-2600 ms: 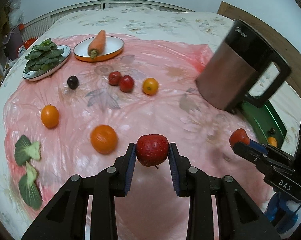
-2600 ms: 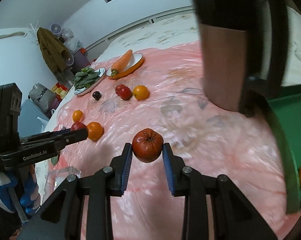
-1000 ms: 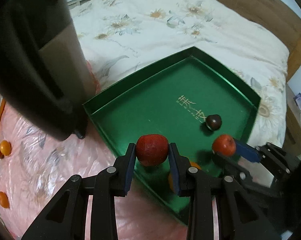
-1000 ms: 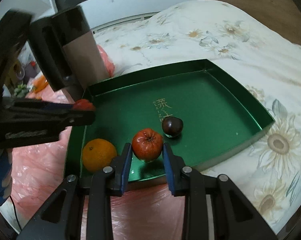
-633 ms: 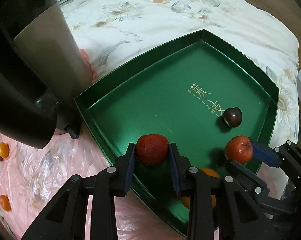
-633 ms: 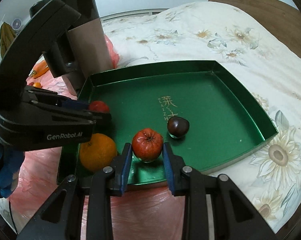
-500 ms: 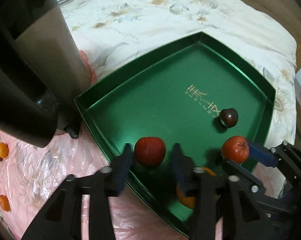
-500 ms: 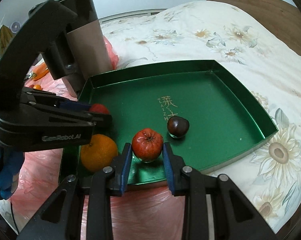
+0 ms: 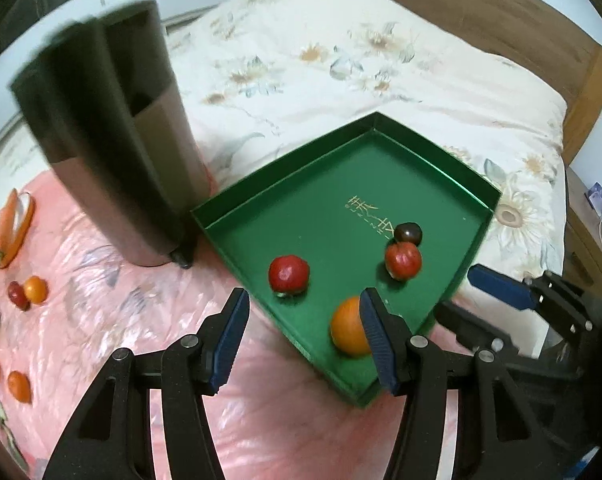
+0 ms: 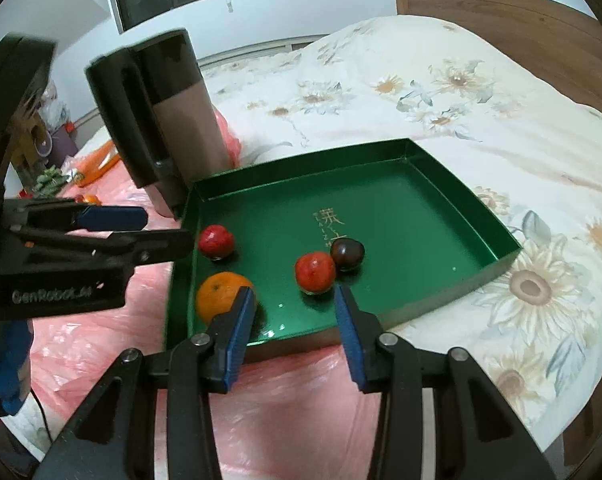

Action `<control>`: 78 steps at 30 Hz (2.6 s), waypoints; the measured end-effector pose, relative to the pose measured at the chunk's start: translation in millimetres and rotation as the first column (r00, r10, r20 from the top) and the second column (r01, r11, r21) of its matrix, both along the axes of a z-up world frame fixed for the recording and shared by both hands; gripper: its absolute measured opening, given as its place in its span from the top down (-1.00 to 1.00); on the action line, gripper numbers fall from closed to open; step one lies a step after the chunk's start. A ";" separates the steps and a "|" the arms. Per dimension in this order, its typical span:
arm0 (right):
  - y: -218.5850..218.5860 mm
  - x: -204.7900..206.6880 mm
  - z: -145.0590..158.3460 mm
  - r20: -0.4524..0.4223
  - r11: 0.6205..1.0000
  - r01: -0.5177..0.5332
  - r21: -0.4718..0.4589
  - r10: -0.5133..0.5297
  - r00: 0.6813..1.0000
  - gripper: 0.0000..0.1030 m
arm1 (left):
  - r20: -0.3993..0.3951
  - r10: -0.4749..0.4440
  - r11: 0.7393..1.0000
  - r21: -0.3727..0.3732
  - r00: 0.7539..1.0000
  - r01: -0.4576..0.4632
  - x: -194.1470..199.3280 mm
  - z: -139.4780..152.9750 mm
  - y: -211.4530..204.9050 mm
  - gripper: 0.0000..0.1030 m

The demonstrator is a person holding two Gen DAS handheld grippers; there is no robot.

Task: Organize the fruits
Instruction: 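Open both tools to release the apple and tomato into the tray, then move both tools back toward the fruit on the pink sheet, then grasp an orange with the left tool while the right tool grasps a tomato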

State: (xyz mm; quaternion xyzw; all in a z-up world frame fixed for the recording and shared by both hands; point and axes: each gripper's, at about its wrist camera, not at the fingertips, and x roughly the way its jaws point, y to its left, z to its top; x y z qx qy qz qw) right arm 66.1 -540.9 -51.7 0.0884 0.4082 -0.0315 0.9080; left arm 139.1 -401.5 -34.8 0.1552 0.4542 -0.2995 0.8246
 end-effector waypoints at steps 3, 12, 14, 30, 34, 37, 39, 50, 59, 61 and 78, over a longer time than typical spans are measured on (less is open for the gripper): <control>5.8 -11.7 9.7 0.021 1.000 0.001 0.019 -0.001 1.000 0.00 | 0.019 -0.005 1.000 -0.006 1.000 0.005 -17.2 6.5 14.9 0.00; 35.6 -41.5 32.5 0.072 0.998 -0.010 0.057 0.006 0.997 -0.41 | 0.022 0.046 0.999 -0.018 0.999 -0.046 -49.6 22.0 73.0 0.00; 45.5 -46.4 37.0 0.077 0.998 -0.025 0.063 0.020 0.997 -0.41 | 0.027 0.060 0.998 -0.021 0.998 -0.060 -54.9 26.1 86.2 0.00; 137.6 -55.6 58.5 0.078 0.982 -0.190 0.016 0.188 0.979 -0.43 | 0.026 0.206 0.978 -0.051 0.978 -0.204 -79.1 33.5 197.2 -0.04; 159.6 -53.4 57.0 0.067 0.973 -0.230 0.008 0.229 0.971 -0.43 | 0.020 0.260 0.964 -0.061 0.965 -0.258 -80.0 30.4 228.3 -0.04; 175.6 -51.4 55.2 0.056 0.966 -0.259 0.006 0.258 0.964 -0.43 | 0.019 0.299 0.952 -0.069 0.954 -0.298 -80.8 27.0 256.4 -0.04; 186.0 -48.7 54.1 0.046 0.960 -0.278 0.003 0.278 0.959 -0.43 | 0.015 0.320 0.945 -0.072 0.947 -0.319 -80.1 25.2 271.5 -0.04; 243.0 -11.4 48.7 0.012 0.923 -0.384 -0.009 0.384 0.923 -0.44 | -0.026 0.470 0.876 -0.108 0.882 -0.470 -56.8 14.2 361.2 -0.04; 295.7 63.2 37.2 -0.010 0.880 -0.475 -0.019 0.475 0.880 -0.44 | -0.081 0.532 0.835 -0.117 0.843 -0.538 -8.3 -6.6 399.1 -0.04; 306.8 84.6 32.6 -0.013 0.870 -0.492 -0.022 0.492 0.871 -0.44 | -0.090 0.537 0.831 -0.116 0.839 -0.544 5.3 -12.0 400.0 -0.04; 369.8 248.6 -13.8 -0.016 0.786 -0.617 -0.031 0.617 0.787 -0.44 | -0.140 0.579 0.802 -0.083 0.803 -0.592 91.6 -65.0 387.0 -0.04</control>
